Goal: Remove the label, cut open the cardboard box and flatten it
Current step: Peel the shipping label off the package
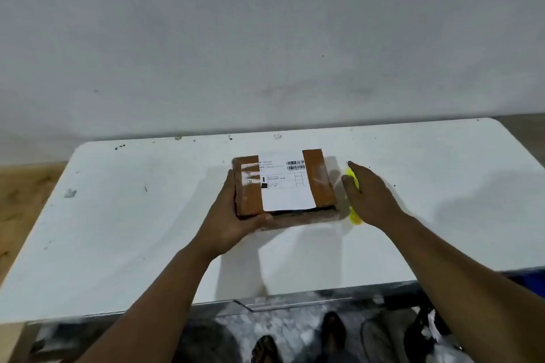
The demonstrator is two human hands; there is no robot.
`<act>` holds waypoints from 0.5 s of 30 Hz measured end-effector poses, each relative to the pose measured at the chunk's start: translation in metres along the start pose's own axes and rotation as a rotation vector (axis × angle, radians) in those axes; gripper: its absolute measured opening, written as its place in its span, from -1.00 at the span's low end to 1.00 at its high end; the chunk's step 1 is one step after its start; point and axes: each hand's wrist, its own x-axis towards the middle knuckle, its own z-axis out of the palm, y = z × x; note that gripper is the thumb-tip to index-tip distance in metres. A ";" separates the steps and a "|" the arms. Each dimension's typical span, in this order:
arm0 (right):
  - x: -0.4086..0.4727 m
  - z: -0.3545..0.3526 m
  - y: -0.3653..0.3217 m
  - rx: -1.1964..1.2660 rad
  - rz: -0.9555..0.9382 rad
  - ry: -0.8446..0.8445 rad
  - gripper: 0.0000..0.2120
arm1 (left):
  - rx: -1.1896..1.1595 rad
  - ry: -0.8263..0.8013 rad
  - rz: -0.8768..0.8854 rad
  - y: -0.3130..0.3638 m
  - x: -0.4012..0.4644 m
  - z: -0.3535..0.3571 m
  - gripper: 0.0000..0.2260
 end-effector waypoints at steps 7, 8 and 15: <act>0.016 0.013 -0.009 0.104 -0.187 -0.055 -0.46 | 0.041 0.088 -0.034 -0.016 0.010 0.006 -0.17; 0.017 0.014 -0.008 0.117 -0.234 -0.071 -0.50 | 0.066 0.107 -0.033 -0.018 0.010 0.006 -0.16; 0.037 0.009 -0.015 0.253 -0.303 -0.067 -0.70 | 0.068 0.104 -0.122 -0.032 0.016 0.006 0.02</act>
